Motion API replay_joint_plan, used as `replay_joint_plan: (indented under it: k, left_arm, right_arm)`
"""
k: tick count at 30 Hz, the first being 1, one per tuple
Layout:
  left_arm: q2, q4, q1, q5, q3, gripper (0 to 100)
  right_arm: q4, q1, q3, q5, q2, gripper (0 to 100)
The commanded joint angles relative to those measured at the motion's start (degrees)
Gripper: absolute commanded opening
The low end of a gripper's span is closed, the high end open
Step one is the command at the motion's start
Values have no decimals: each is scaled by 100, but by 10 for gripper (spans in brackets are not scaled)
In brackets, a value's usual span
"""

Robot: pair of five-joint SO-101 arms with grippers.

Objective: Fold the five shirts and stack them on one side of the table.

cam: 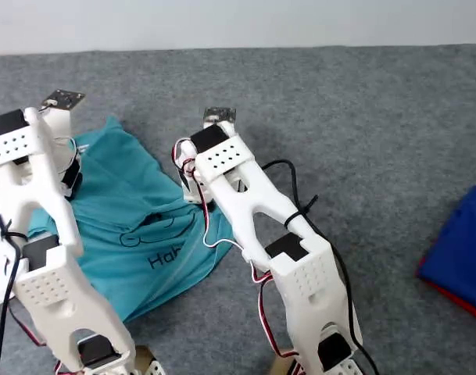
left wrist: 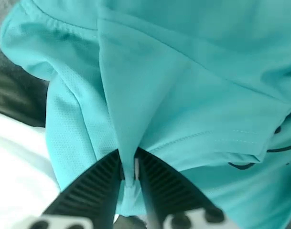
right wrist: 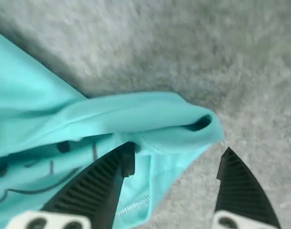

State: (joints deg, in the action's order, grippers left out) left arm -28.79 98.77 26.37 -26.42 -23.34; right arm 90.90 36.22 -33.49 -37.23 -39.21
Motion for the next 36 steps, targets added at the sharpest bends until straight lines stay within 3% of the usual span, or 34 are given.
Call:
replay_joint_plan:
  k: [1,24,32,36]
  left_arm:
    - [62,105,26,44,-4,2]
    - [53,79,-9,44,4,2]
    - [53,79,-9,44,4,2]
    - [70,88,-44,44,-4,2]
  right_arm:
    - [-347,-127,-53,-35,101,285]
    - [-1095,-374,-44,70,-382,281]
    - [-690,-655,-53,642,-321,9]
    - [57,-848,-334,721,-321,9]
